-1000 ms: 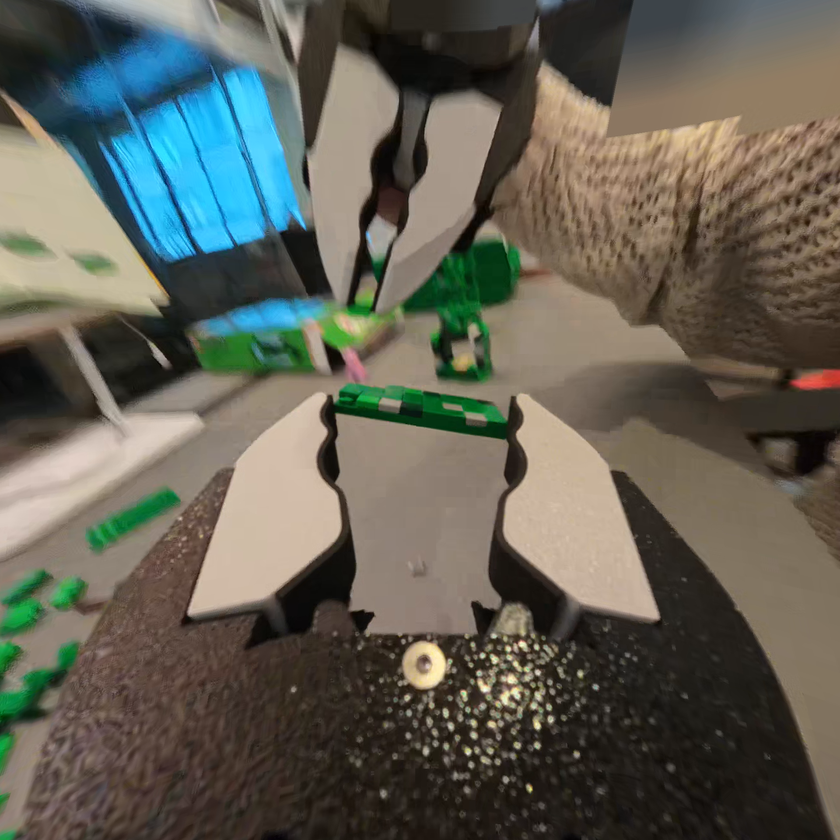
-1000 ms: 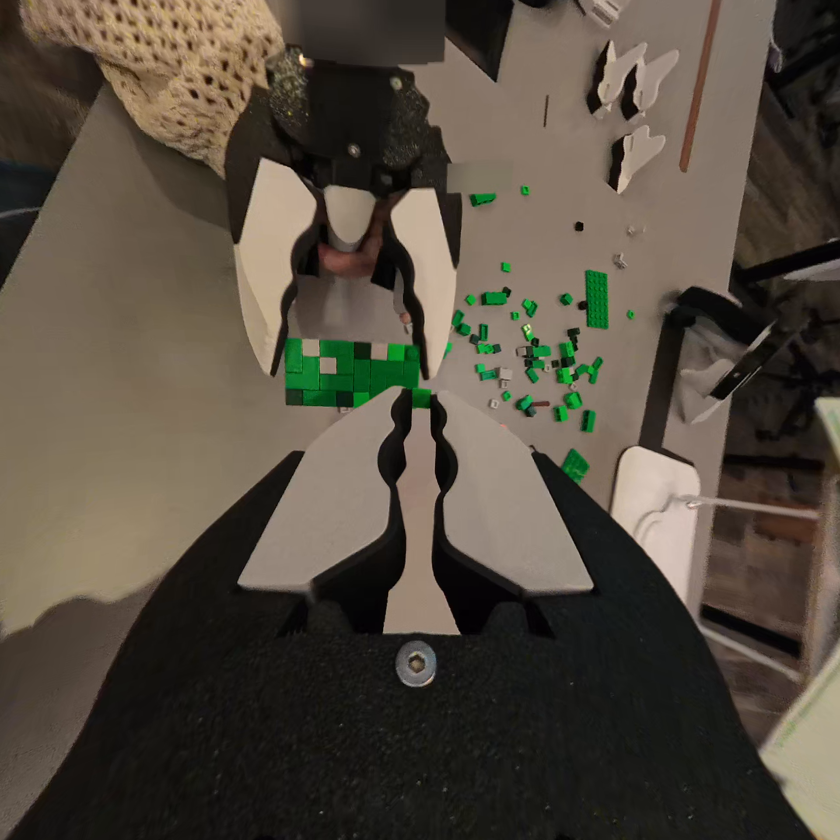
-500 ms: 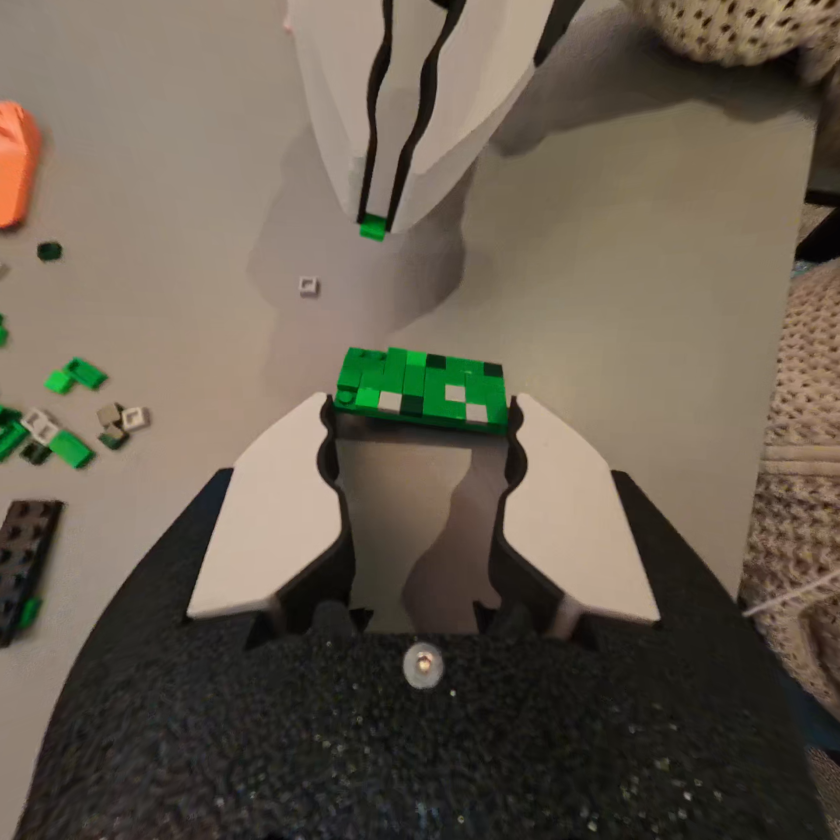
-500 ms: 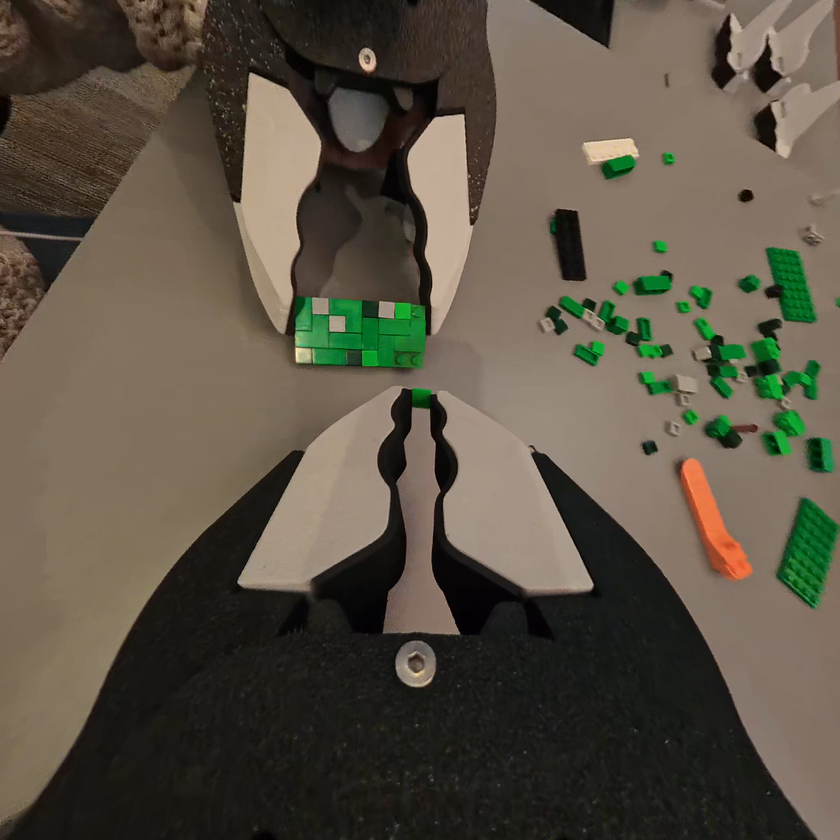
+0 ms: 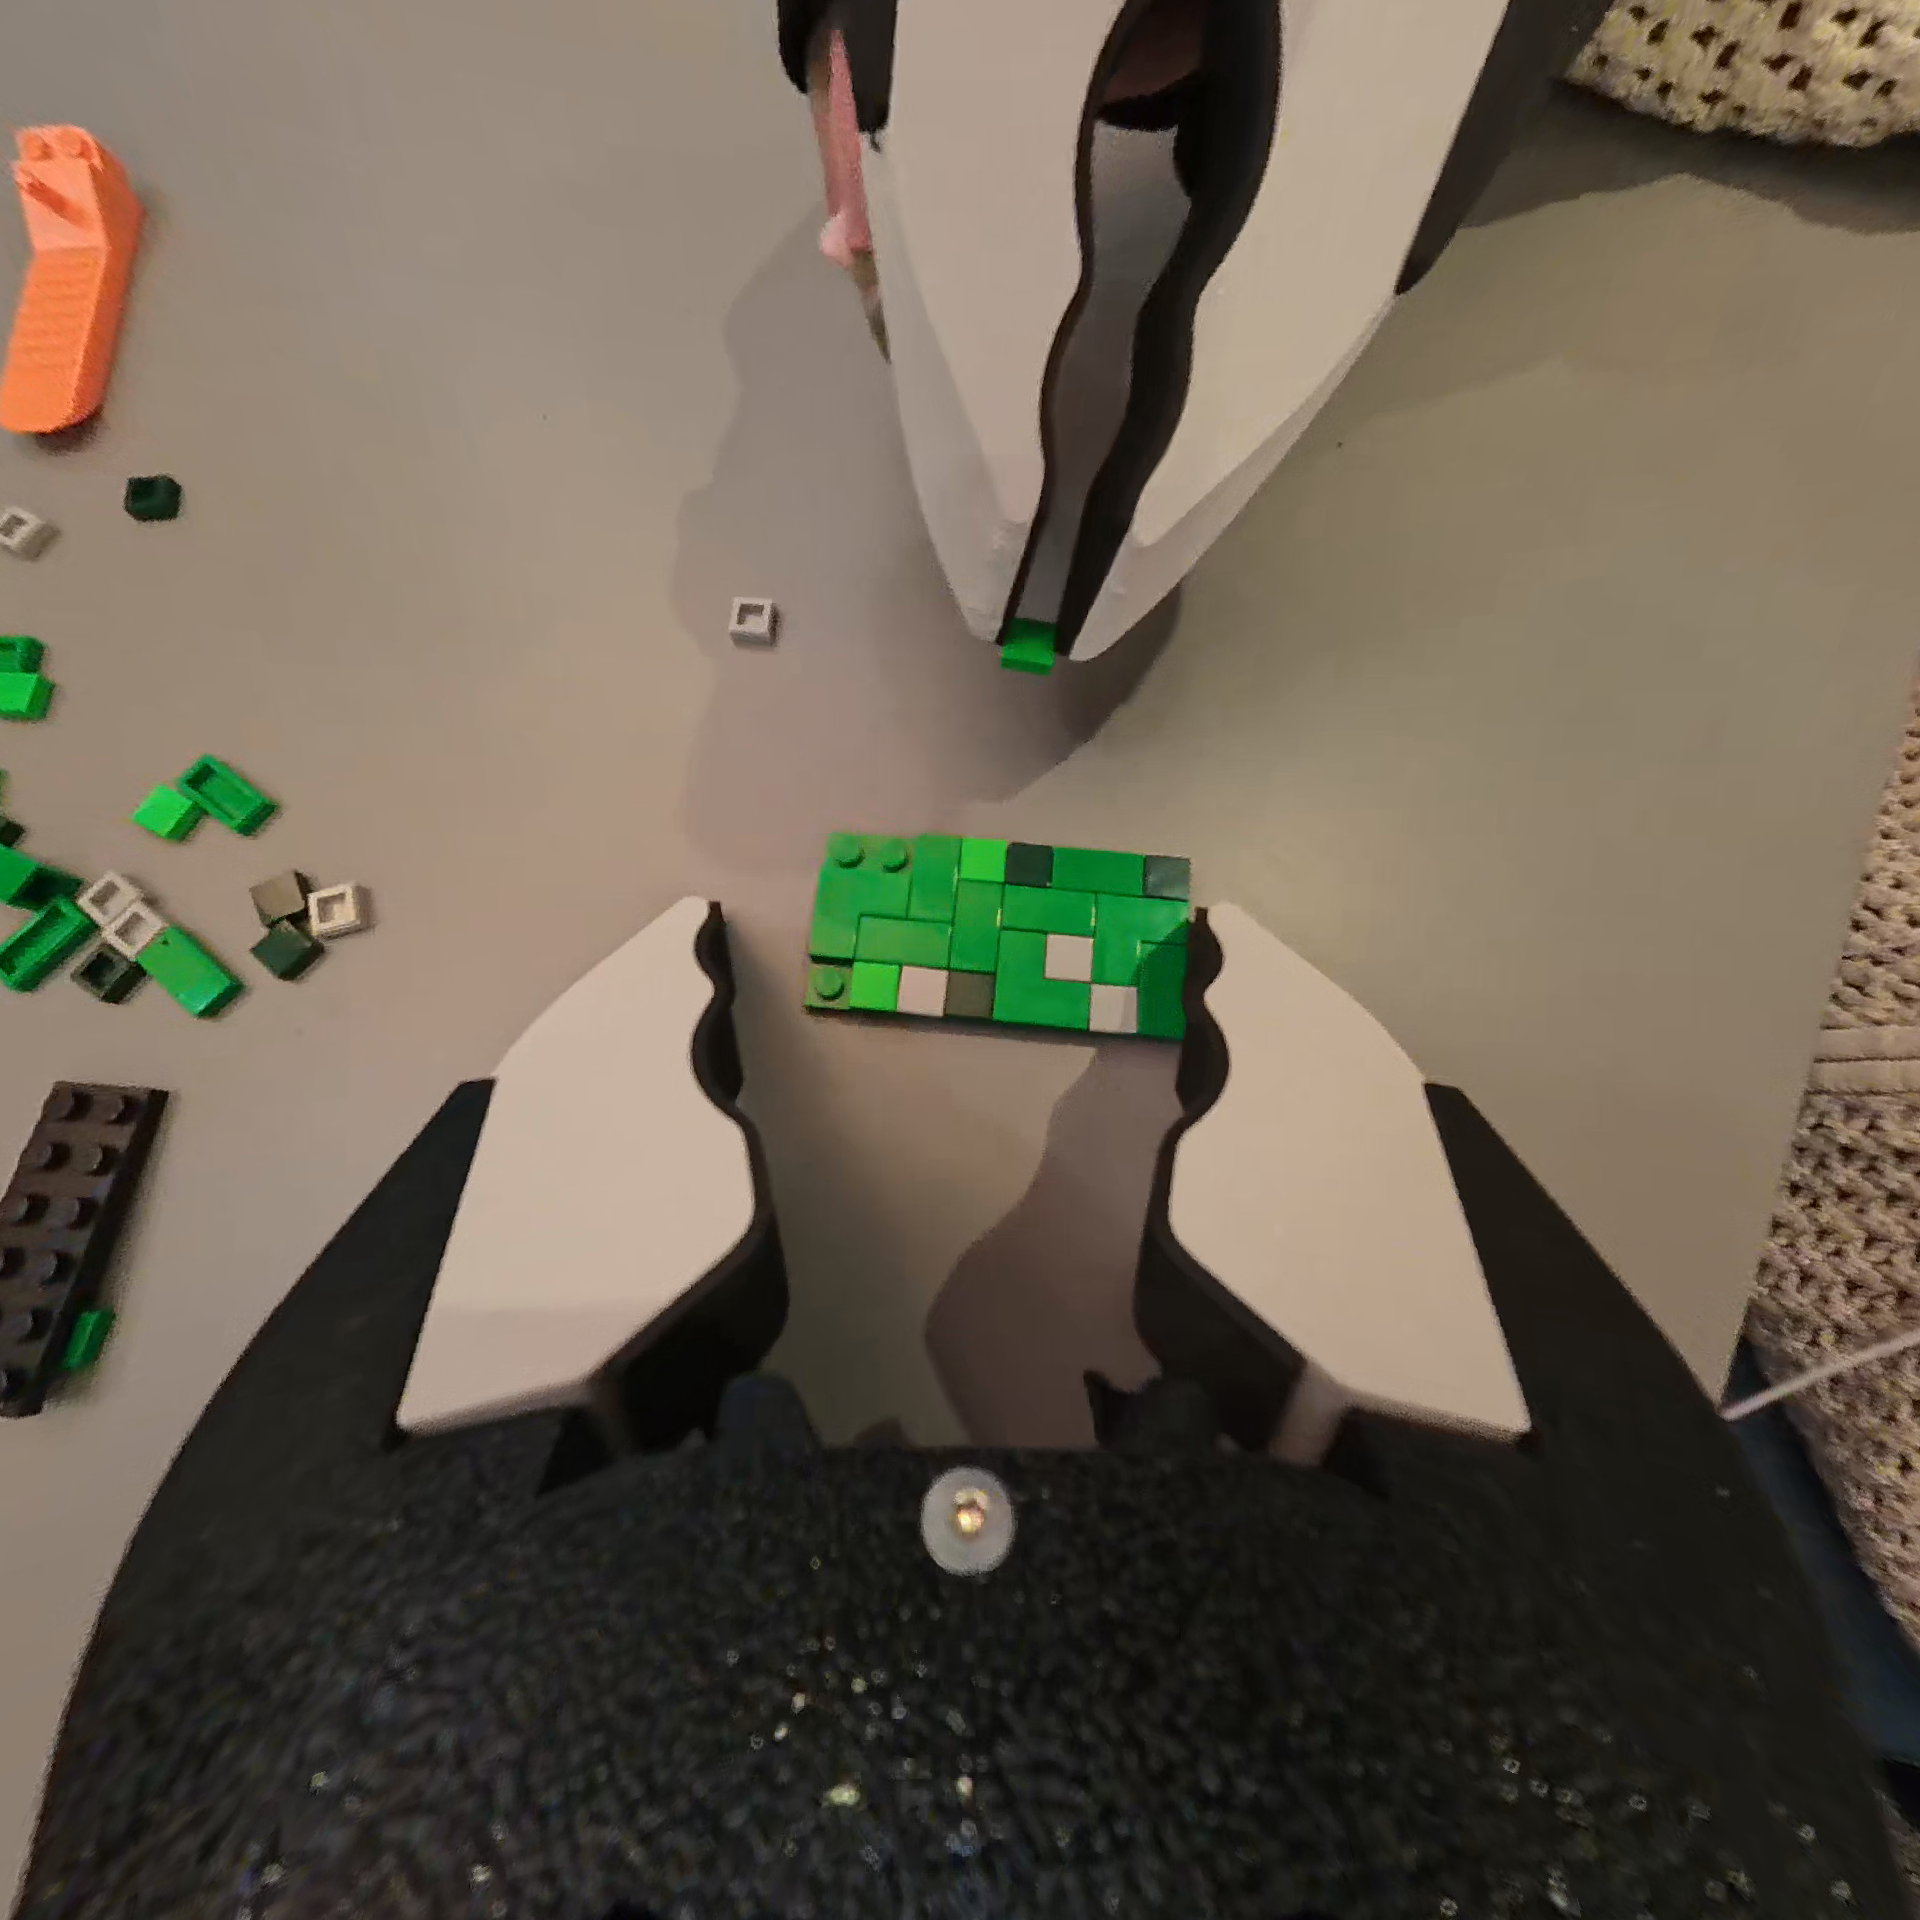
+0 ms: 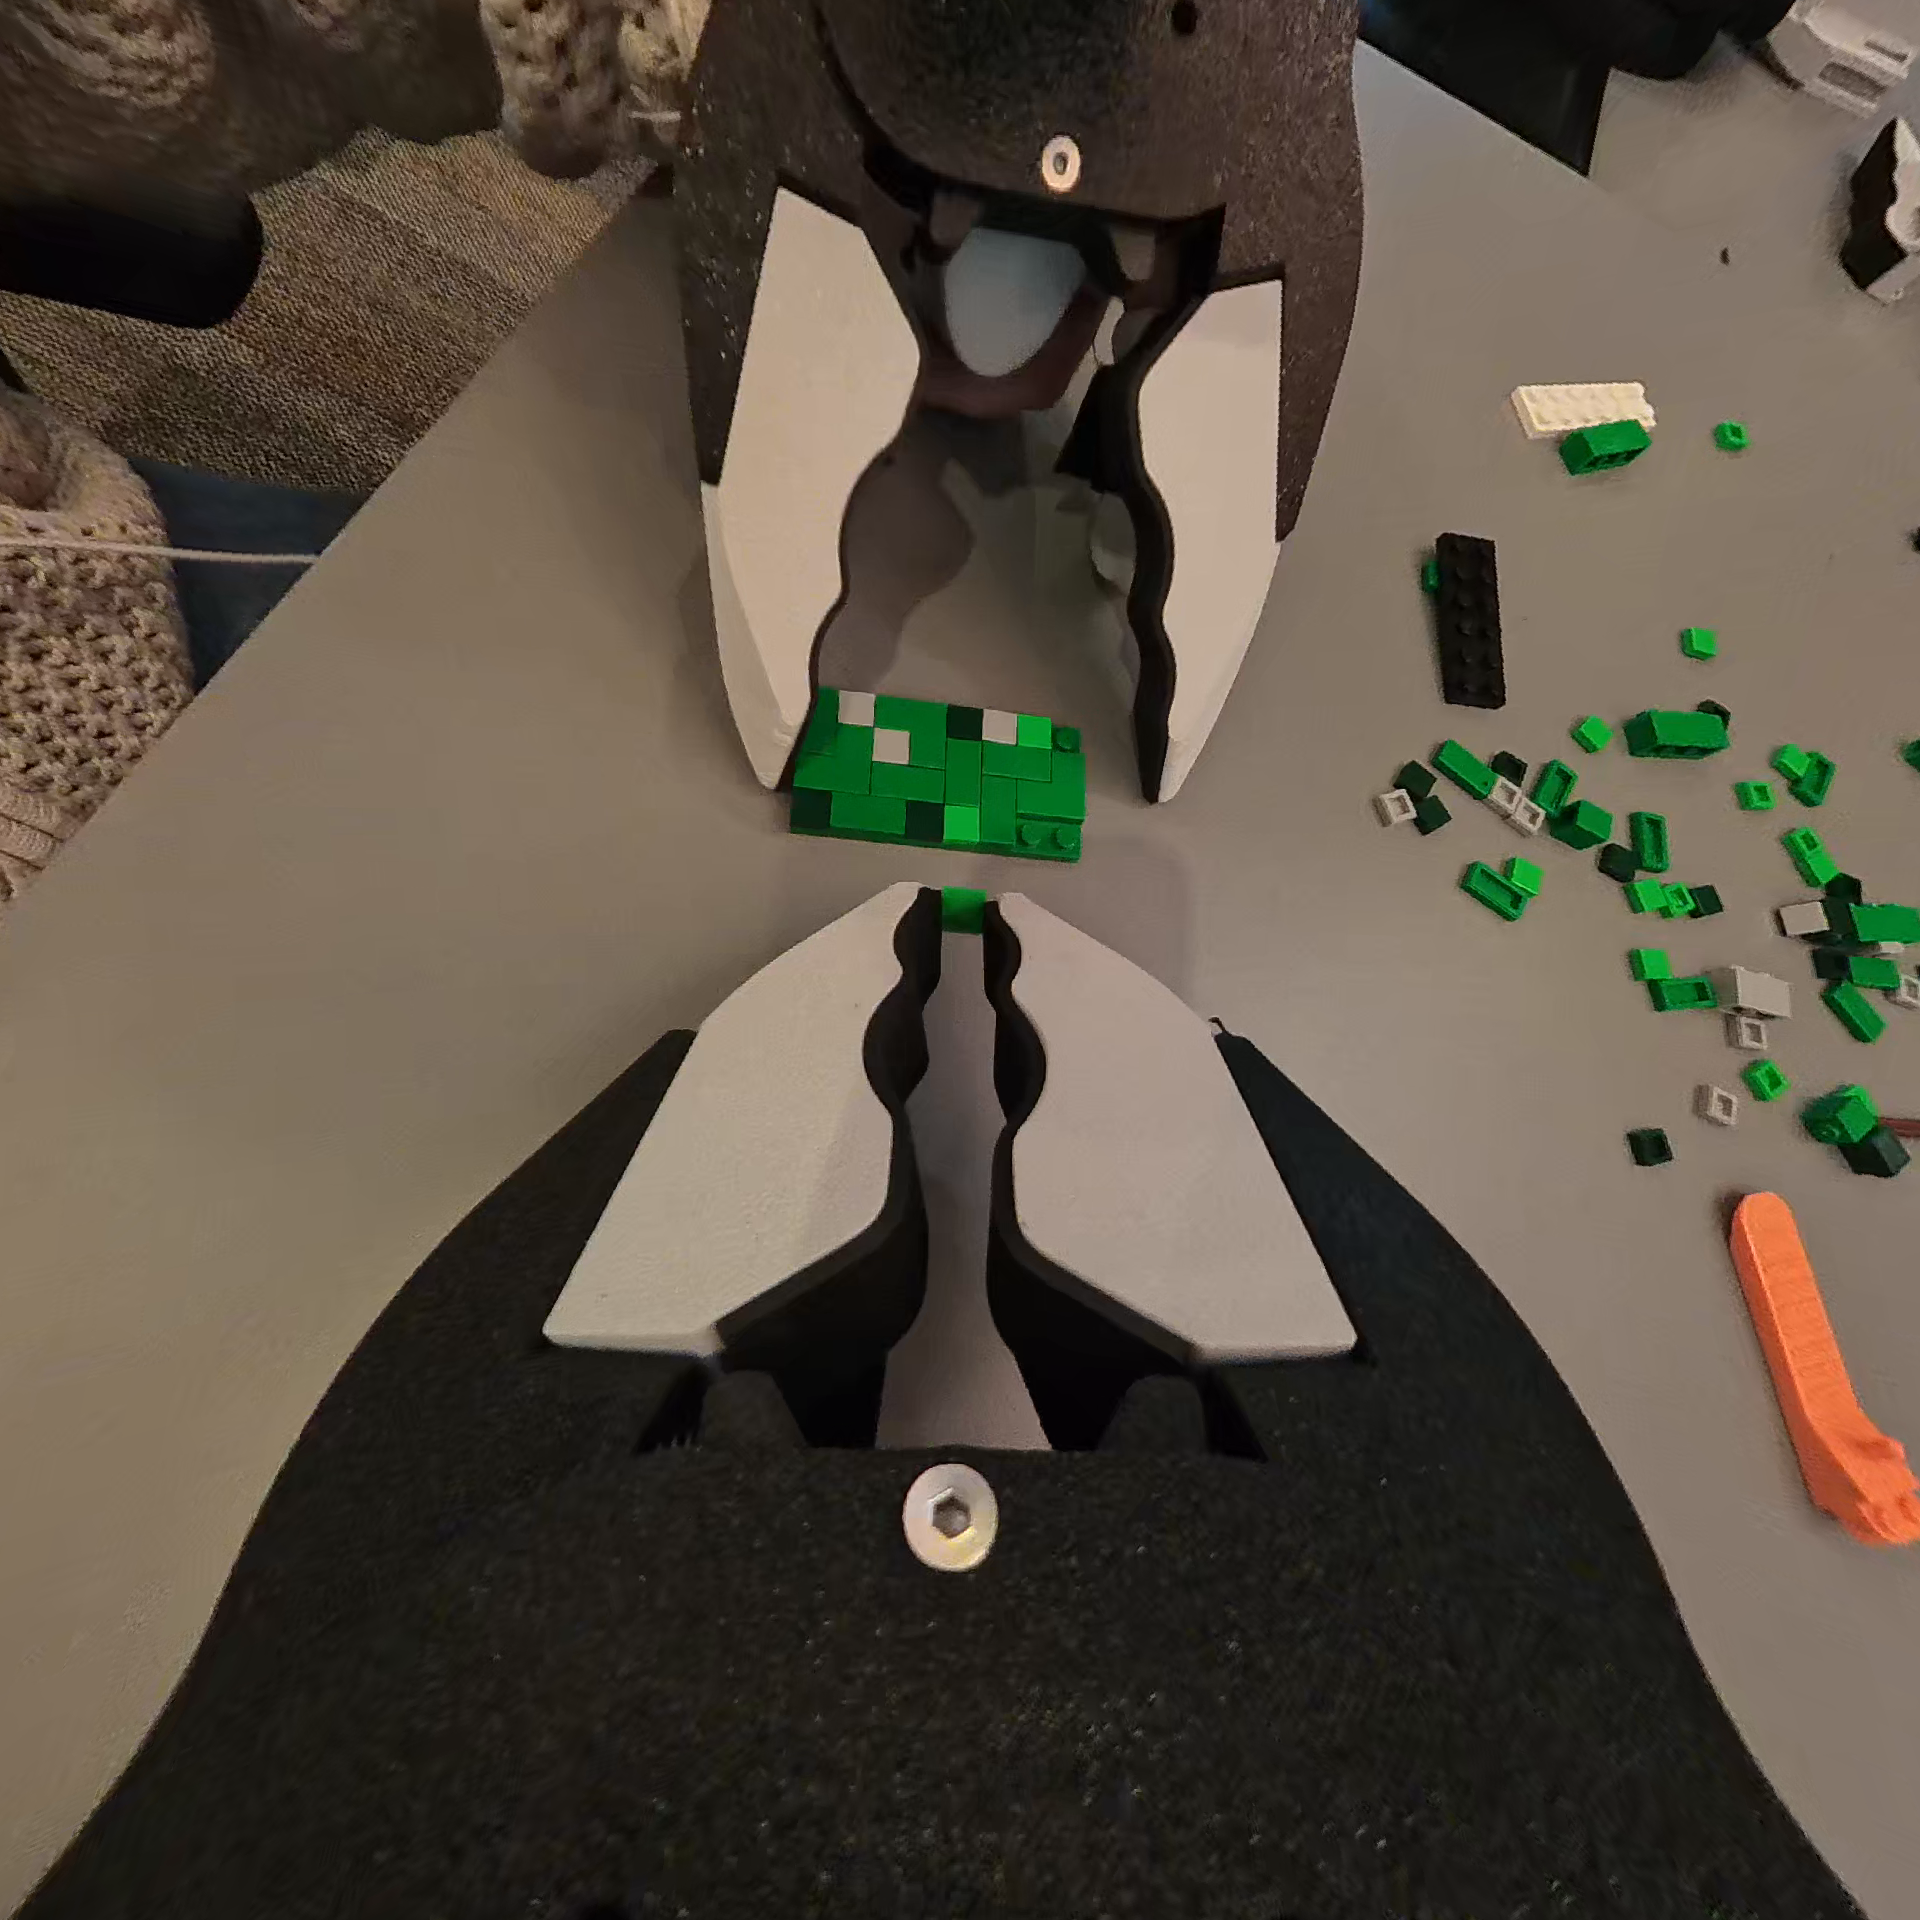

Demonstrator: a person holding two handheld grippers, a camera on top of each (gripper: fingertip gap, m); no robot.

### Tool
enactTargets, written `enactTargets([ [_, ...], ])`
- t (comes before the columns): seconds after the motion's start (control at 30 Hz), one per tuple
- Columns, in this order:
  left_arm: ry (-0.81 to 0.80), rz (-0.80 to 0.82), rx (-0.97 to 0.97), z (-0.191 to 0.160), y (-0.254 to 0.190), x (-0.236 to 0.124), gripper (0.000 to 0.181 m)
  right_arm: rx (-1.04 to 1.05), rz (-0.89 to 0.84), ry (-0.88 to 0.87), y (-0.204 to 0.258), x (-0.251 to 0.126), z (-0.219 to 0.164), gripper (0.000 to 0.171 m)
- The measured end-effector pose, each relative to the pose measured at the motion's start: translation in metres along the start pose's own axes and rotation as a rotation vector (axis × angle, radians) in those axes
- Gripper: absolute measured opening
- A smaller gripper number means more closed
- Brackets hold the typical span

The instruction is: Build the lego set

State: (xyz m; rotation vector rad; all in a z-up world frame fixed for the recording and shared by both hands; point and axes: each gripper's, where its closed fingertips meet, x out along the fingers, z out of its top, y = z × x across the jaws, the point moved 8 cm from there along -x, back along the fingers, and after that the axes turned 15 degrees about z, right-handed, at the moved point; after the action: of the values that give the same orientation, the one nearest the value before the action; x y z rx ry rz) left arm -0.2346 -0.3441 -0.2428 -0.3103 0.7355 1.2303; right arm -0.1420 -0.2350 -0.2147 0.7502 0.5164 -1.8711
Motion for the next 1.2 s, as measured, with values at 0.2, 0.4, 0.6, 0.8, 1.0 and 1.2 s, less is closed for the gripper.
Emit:
enactTargets([
  [0.2,0.1,0.005,0.037,0.007,-0.001,-0.001,0.073,-0.012,0.0,0.003,-0.001,-0.003,0.0,0.007],
  [0.4,0.077,0.004,0.06,0.01,-0.007,0.0,0.066,-0.057,-0.036,0.062,-0.001,-0.01,0.001,0.007],
  [0.6,-0.379,0.255,0.053,0.054,-0.029,0.008,0.066,-0.125,-0.155,0.168,0.018,-0.072,0.023,0.007],
  [0.8,-0.423,0.235,0.094,0.076,-0.051,0.031,0.066,-0.135,-0.15,0.35,0.037,-0.094,0.027,0.007],
  [1.0,-0.459,0.184,0.12,0.076,-0.061,0.029,0.066,-0.089,-0.062,0.443,0.038,-0.079,0.013,0.007],
  [1.2,-0.464,0.169,0.135,0.075,-0.063,0.029,0.066,-0.068,-0.029,0.492,0.036,-0.07,0.016,0.007],
])
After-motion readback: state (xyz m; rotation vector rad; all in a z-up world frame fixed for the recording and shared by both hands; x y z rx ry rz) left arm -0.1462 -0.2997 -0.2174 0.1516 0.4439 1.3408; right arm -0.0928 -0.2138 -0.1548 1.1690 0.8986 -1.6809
